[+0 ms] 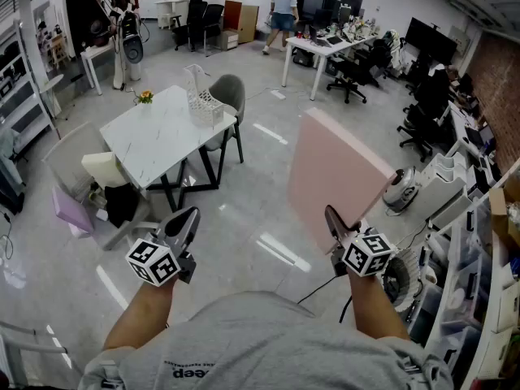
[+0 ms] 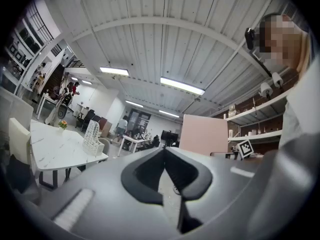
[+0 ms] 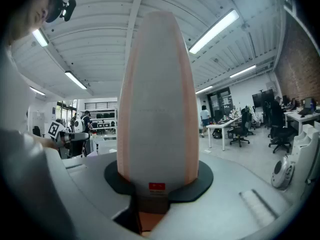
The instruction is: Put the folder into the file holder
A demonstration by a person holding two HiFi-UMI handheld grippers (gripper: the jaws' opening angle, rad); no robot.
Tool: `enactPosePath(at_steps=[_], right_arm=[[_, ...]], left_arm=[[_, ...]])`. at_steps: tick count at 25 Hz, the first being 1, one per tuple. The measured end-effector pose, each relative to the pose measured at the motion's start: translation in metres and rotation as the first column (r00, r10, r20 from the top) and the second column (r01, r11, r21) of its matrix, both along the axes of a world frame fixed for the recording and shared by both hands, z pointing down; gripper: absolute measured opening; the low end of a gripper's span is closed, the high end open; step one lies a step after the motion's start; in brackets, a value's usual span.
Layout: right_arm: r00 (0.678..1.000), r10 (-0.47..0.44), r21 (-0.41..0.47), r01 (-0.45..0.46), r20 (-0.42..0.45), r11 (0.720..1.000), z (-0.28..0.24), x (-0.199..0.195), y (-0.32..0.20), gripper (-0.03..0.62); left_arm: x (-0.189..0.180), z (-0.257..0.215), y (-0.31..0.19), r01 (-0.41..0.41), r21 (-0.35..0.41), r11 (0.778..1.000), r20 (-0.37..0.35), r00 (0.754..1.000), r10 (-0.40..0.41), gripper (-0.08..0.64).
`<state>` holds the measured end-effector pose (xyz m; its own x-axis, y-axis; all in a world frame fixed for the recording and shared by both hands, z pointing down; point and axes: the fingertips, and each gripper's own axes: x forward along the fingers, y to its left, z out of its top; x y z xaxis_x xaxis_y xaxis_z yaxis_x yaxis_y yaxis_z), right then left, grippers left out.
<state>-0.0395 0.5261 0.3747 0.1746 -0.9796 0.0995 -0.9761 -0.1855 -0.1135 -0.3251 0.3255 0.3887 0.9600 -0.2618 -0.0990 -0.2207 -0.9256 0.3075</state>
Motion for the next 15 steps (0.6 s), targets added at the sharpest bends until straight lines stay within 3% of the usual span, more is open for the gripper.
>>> enactPosePath(at_steps=[15], right_arm=[[0.999,-0.035,0.027,0.035,-0.005,0.999,-0.011,0.024,0.01,0.118]], left_arm=[[0.022,-0.009,0.014,0.036,0.014,0.999,-0.003,0.999,-0.036,0.06]])
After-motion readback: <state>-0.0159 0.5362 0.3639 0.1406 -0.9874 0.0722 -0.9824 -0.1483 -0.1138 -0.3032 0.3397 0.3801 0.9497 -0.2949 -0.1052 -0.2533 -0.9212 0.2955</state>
